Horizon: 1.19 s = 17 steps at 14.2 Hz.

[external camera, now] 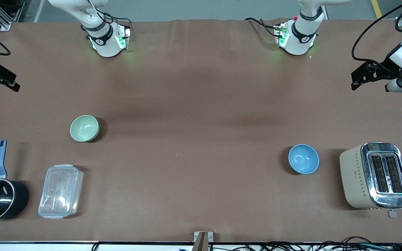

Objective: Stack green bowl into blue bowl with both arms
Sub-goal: 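Reach the left gripper to the blue bowl while the right gripper reaches the green bowl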

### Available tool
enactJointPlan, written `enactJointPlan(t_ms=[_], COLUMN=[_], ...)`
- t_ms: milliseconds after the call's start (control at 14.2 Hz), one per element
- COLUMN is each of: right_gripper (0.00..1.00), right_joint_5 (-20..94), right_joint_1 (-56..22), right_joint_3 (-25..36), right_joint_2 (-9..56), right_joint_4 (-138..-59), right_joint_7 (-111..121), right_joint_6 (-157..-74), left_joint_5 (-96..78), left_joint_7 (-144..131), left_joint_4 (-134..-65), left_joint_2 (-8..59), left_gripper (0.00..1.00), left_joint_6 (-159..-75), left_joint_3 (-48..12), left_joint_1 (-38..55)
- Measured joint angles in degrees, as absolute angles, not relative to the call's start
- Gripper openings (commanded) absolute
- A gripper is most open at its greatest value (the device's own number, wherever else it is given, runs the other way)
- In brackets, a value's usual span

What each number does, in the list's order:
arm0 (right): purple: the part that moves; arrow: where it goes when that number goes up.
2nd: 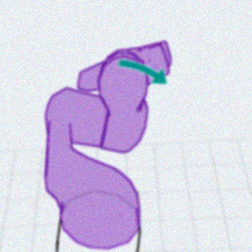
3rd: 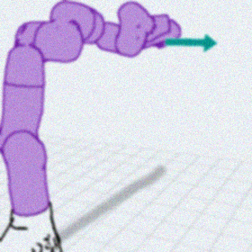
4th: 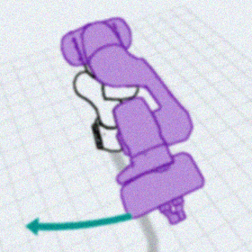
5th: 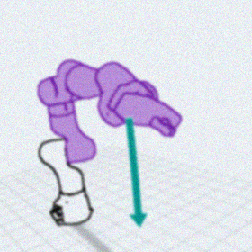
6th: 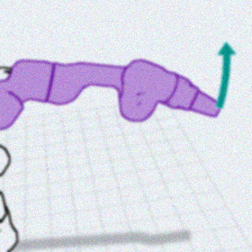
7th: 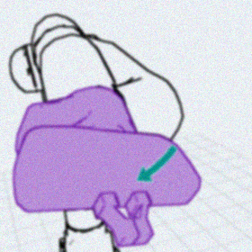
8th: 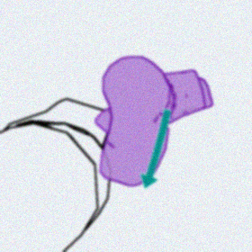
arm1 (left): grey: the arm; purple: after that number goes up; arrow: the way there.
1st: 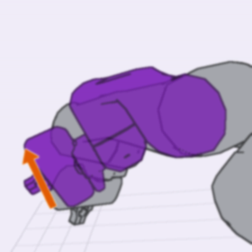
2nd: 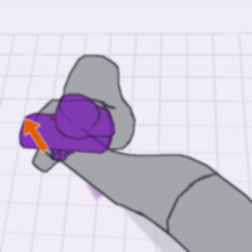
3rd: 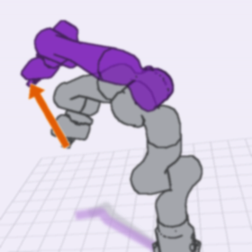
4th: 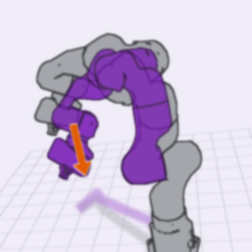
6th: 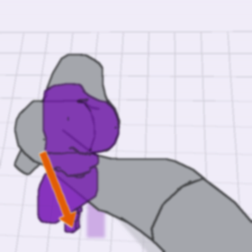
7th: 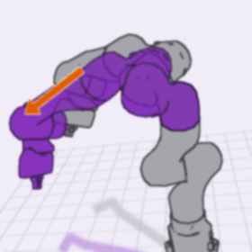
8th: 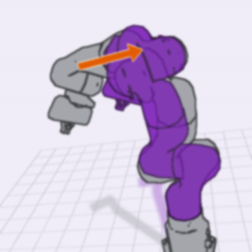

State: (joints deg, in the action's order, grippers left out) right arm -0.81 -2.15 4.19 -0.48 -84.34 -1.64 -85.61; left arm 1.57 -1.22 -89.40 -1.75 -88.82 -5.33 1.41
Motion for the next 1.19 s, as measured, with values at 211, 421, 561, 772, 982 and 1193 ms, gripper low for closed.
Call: enactJointPlan(t_ms=[211,421,561,772,982,1193], right_gripper=[1.00,1.00,1.00,1.00,1.00,1.00], right_joint_5=[-0.81,-0.81,-0.81,-0.81,-0.84,-1.04], right_joint_1=[-2.14,-2.14,-2.14,-2.13,-2.07,-1.31], right_joint_3=[4.24,4.24,4.25,4.26,4.33,4.65], right_joint_2=[-0.33,-0.32,-0.31,-0.30,-0.28,0.04], right_joint_4=[-84.35,-84.36,-84.39,-84.44,-84.60,-89.90], right_joint_7=[-1.82,-1.83,-1.84,-1.84,-1.84,-1.80], right_joint_6=[-85.60,-85.58,-85.57,-85.54,-85.42,-88.37], left_joint_5=[1.57,1.57,1.57,1.62,2.55,4.27], left_joint_7=[-1.22,-1.22,-1.22,-1.22,-1.22,-1.25], left_joint_4=[-89.25,-88.78,-88.78,-90.05,-93.33,-96.85], left_joint_2=[-1.72,-0.32,2.77,10.09,15.80,19.45], left_gripper=[1.00,1.00,1.00,1.00,1.00,1.00], left_joint_6=[-88.81,-88.85,-89.63,-96.27,-104.55,-113.19], left_joint_3=[-5.32,-5.22,-5.17,-5.17,-5.17,-5.15], left_joint_1=[1.34,1.15,1.18,1.19,1.42,1.22])
